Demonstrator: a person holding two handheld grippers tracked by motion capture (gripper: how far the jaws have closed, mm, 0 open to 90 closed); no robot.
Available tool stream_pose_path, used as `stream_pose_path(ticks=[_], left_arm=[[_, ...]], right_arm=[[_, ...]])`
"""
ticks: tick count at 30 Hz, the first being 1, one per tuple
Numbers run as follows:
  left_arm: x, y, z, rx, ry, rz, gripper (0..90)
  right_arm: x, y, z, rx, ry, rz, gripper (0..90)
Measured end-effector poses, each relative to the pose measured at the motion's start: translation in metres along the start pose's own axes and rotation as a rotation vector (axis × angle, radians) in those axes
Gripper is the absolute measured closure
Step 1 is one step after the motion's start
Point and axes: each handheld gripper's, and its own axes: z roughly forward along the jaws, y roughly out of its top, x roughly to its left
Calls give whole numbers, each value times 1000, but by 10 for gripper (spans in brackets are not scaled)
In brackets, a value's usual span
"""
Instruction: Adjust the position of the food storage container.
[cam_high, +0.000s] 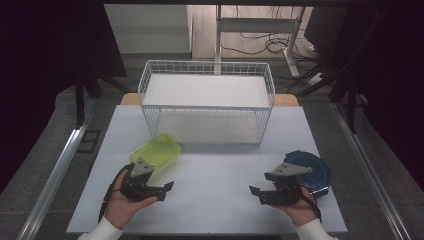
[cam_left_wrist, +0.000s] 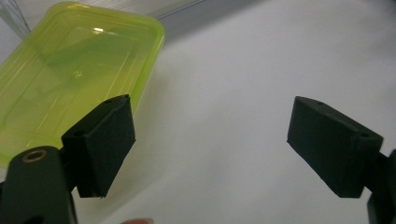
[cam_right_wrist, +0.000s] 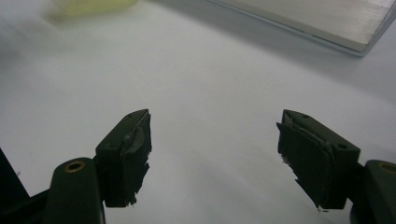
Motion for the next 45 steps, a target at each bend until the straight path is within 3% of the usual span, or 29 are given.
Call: stream_pose_path(ticks=[4, 8, 9, 13, 15, 20, 23, 26, 27, 33, 39, 43, 45], left_arm=[[-2, 1, 4, 9, 0, -1, 150], [-4, 0, 7, 22, 11, 33, 149], [-3, -4, 6, 27, 21, 39, 150], [3, -7, 4, 27, 18, 14, 152], [8, -5, 4, 14, 8, -8, 156], [7, -2, 6, 11, 3, 0, 155], [6, -2, 6, 16, 0, 7, 155], [6, -1, 5, 14, 3, 8, 155], [6, -1, 7, 18, 2, 4, 155], [5, -3, 9, 33, -3, 12, 157], [6, -4, 9, 33, -2, 9, 159], [7, -3, 9, 34, -21, 0, 160], [7, -2, 9, 35, -21, 6, 161]], right_arm=[[-3, 0, -3, 0, 17, 10, 264], [-5, 1, -3, 13, 18, -4, 264], [-6, 7, -3, 22, 0, -3, 280], [-10, 15, -9, 25, -10, 37, 290], [-17, 19, -17, 16, -29, 50, 310], [-32, 17, -30, -2, -70, 64, 332], [-44, 14, -41, -21, -93, 96, 360], [-58, 13, -52, -26, -123, 128, 399], [-67, 13, -58, -22, -159, 134, 433], [-89, 12, -69, -4, -218, 182, 538], [-108, 6, -77, 34, -244, 204, 649], [-123, 3, -81, 50, -271, 223, 752], [-132, 3, -82, 58, -307, 234, 838]])
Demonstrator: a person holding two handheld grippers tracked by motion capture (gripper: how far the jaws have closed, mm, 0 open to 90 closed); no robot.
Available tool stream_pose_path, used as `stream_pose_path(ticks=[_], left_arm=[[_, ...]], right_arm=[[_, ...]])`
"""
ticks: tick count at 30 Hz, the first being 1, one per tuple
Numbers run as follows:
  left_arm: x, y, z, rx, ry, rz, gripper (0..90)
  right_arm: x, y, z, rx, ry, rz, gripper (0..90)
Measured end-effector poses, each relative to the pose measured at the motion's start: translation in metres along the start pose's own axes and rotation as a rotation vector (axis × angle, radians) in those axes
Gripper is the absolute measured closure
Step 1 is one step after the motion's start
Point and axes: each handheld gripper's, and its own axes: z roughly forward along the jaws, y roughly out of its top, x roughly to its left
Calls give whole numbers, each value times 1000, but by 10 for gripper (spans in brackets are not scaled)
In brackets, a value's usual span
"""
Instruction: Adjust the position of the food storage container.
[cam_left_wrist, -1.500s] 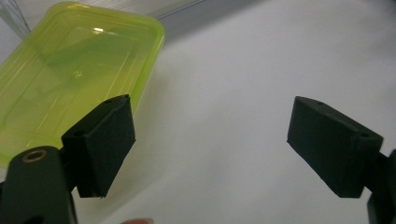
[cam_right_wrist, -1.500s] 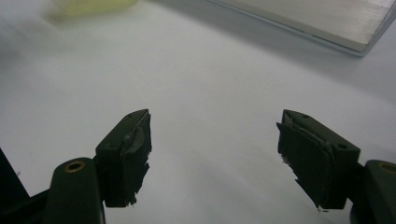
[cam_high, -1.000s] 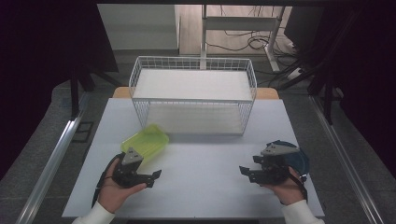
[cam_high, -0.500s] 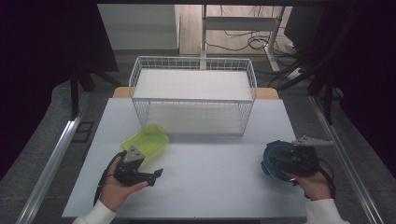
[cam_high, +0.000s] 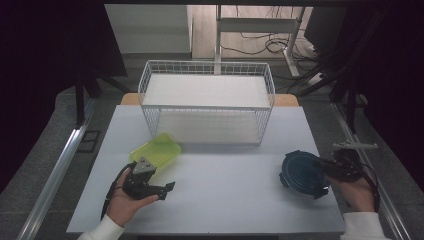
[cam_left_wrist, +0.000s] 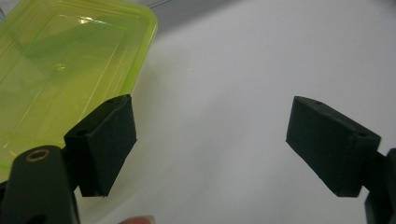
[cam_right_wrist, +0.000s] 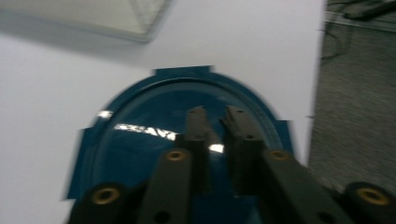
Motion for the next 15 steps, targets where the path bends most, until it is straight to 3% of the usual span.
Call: stream_pose_path(ticks=[2, 9, 12, 15], left_arm=[[0, 0, 0, 0, 0, 3, 162], [1, -1, 0, 4, -3, 7, 163], [1, -1, -1, 3, -3, 6, 163], [0, -1, 0, 6, -3, 4, 163]], right_arm=[[-8, 2, 2, 11, -39, 8, 883], [-39, -11, 6, 79, -193, 50, 887], [-45, -17, 8, 104, -200, 66, 888], [-51, -31, 20, 181, -230, 50, 887]])
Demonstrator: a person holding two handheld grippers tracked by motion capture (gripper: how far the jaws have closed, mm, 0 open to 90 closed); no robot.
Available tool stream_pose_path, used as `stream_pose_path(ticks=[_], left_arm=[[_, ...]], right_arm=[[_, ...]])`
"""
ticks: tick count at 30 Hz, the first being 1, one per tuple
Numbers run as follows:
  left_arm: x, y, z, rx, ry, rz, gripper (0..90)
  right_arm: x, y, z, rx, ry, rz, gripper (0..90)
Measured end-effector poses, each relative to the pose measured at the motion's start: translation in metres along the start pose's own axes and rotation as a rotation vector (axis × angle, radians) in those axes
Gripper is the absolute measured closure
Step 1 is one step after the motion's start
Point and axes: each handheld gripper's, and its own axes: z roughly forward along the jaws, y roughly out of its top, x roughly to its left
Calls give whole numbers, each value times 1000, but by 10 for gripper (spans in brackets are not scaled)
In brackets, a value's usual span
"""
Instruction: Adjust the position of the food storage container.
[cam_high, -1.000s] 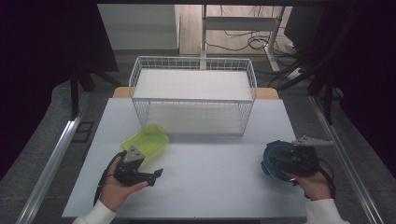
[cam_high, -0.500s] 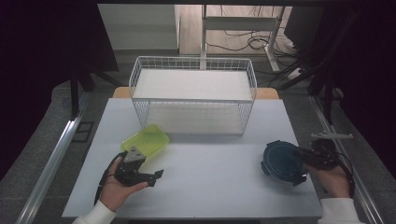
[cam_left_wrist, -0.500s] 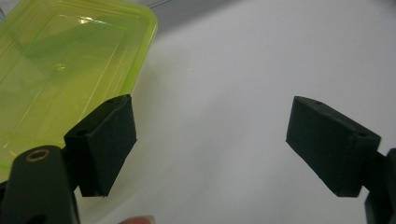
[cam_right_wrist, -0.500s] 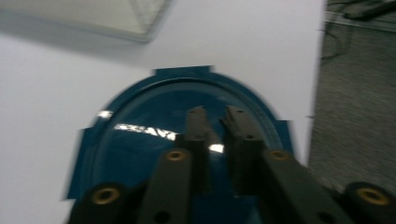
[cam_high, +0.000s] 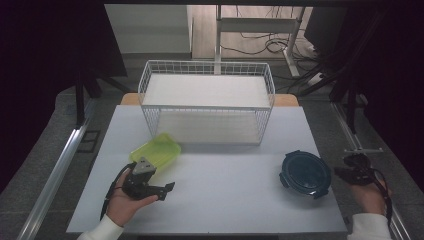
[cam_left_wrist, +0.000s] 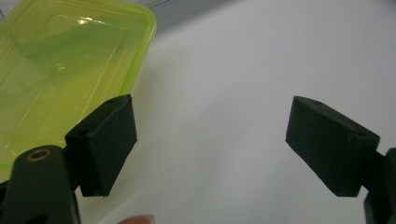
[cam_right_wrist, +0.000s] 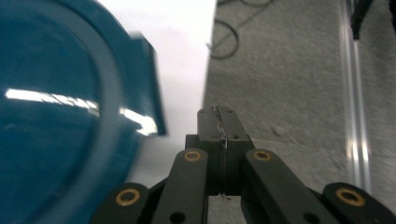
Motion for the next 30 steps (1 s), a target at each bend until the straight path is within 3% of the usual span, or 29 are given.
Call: stream_pose_path(ticks=[2, 3, 7, 11, 17, 22, 28, 29, 30], left_arm=[[0, 0, 1, 3, 0, -1, 163], [0, 0, 1, 6, -1, -1, 163], [0, 0, 2, 14, -3, 5, 163], [0, 0, 2, 17, -2, 5, 163], [-1, 1, 4, 24, -6, 10, 163], [-3, 2, 5, 22, -8, 11, 163], [0, 3, 7, 28, -14, 5, 163], [0, 3, 7, 30, -15, 3, 163], [0, 3, 7, 31, -15, 4, 163]], right_arm=[[-1, -2, 4, 7, 5, 0, 887], [-2, -4, 10, 11, 44, 7, 887], [3, -4, 12, 3, 113, -4, 889], [5, -3, 11, 1, 95, -23, 890], [9, -4, 10, -2, 121, -57, 891], [23, -1, 8, -2, 172, -81, 891], [49, 4, 2, 5, 198, -128, 891], [59, 5, 4, 21, 214, -150, 891], [59, 5, 4, 21, 214, -150, 891]])
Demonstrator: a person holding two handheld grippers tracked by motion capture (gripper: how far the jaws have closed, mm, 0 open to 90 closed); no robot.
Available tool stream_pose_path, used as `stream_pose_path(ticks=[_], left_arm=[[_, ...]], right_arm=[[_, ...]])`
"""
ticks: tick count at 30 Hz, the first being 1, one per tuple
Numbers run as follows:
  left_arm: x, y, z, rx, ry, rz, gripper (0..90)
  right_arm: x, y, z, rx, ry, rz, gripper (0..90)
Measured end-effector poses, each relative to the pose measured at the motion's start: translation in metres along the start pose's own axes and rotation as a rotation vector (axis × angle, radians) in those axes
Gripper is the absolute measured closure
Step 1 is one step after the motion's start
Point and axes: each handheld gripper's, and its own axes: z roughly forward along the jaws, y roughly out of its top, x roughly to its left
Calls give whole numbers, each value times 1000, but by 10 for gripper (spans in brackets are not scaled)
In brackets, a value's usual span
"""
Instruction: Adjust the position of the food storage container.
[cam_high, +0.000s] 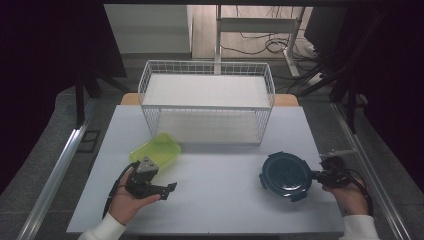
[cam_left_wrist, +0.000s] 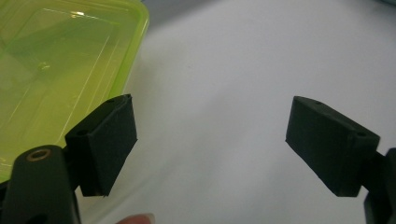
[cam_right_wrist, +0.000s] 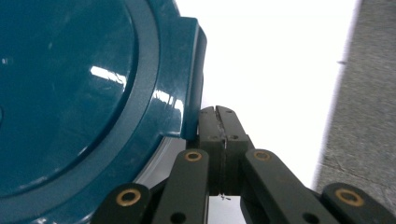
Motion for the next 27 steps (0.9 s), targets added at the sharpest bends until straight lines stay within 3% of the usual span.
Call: stream_pose_path(ticks=[7, 9, 13, 14, 15, 16, 24, 25, 26, 27], left_arm=[[0, 0, 1, 2, 0, 1, 164], [0, 0, 1, 2, -1, 0, 164], [0, 0, 0, 1, 0, -1, 164], [0, 0, 0, 1, 0, -1, 164], [1, 0, 0, 1, 0, -2, 164], [1, 0, 0, 0, 0, -3, 164], [5, -2, -2, -5, -2, -15, 164], [6, -2, -2, -6, -1, -17, 164], [6, -2, -2, -7, -2, -20, 164], [8, -3, -3, -8, -3, -25, 164]], right_arm=[[33, 11, 14, 19, 40, -59, 891], [35, 11, 15, 23, 43, -65, 891], [58, 15, 20, 32, 60, -122, 891], [58, 15, 20, 32, 60, -122, 891], [67, 17, 21, 33, 72, -145, 891], [67, 17, 21, 33, 72, -145, 891], [109, 26, 27, 34, 129, -227, 891], [121, 30, 29, 33, 137, -254, 891], [121, 30, 29, 33, 137, -254, 891], [132, 34, 31, 27, 148, -280, 891]])
